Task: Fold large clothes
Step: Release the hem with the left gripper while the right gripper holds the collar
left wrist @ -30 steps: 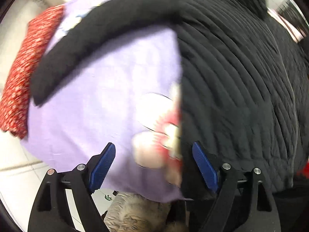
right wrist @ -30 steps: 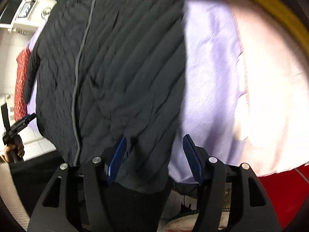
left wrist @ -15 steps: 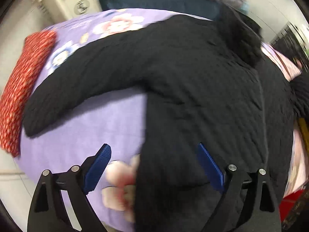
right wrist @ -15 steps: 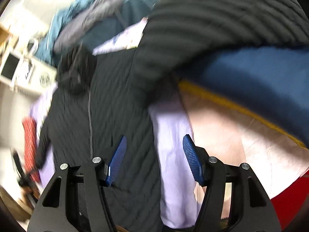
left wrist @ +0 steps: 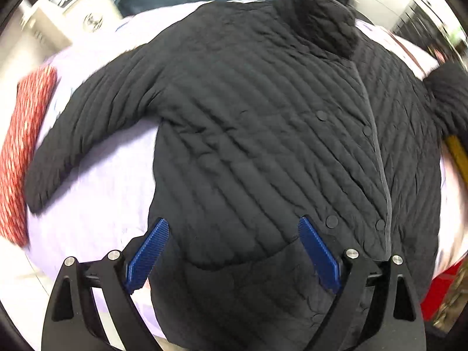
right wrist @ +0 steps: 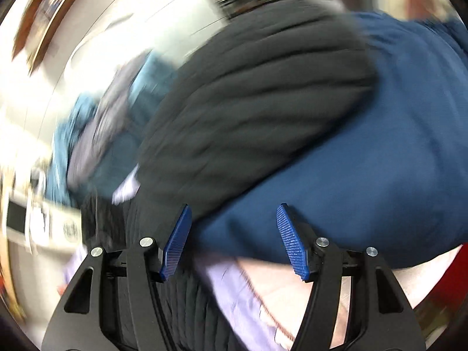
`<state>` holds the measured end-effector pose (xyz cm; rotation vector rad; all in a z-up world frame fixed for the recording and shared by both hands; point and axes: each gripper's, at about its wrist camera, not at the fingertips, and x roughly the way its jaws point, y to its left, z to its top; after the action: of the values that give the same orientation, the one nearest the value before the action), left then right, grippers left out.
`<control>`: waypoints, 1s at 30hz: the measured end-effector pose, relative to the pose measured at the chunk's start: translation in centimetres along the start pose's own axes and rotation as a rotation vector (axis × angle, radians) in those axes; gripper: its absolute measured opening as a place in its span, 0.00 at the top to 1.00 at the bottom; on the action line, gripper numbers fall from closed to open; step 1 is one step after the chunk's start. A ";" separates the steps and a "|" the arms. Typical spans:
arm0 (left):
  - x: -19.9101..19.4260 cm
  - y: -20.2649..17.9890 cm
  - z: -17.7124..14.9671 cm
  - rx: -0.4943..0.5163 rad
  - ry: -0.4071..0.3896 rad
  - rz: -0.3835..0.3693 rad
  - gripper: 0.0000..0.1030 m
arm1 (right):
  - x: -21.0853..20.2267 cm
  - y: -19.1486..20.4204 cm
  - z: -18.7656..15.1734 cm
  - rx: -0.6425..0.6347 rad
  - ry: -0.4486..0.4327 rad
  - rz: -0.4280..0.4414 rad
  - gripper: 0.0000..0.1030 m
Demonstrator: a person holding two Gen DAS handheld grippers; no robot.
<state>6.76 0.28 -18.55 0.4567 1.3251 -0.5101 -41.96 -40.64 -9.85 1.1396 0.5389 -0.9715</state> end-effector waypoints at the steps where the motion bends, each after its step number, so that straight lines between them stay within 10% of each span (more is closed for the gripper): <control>1: 0.0 0.6 0.0 -0.035 0.005 -0.011 0.14 | -0.1 -1.0 0.5 0.045 -0.012 0.008 0.41; 9: -0.5 2.6 -0.9 -0.141 0.010 0.000 0.14 | 0.6 -3.5 2.9 0.187 -0.083 0.083 0.41; 19: -1.3 0.1 -1.6 -0.041 0.005 0.045 0.14 | 1.5 -3.9 5.1 0.246 -0.126 0.112 0.42; 30: -0.8 -1.1 -2.4 0.020 0.027 0.053 0.12 | -0.4 -2.6 5.3 0.169 -0.172 0.133 0.88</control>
<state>4.11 0.83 -18.25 0.5151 1.3315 -0.4752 -45.02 -45.65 -8.93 1.2131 0.2429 -1.0017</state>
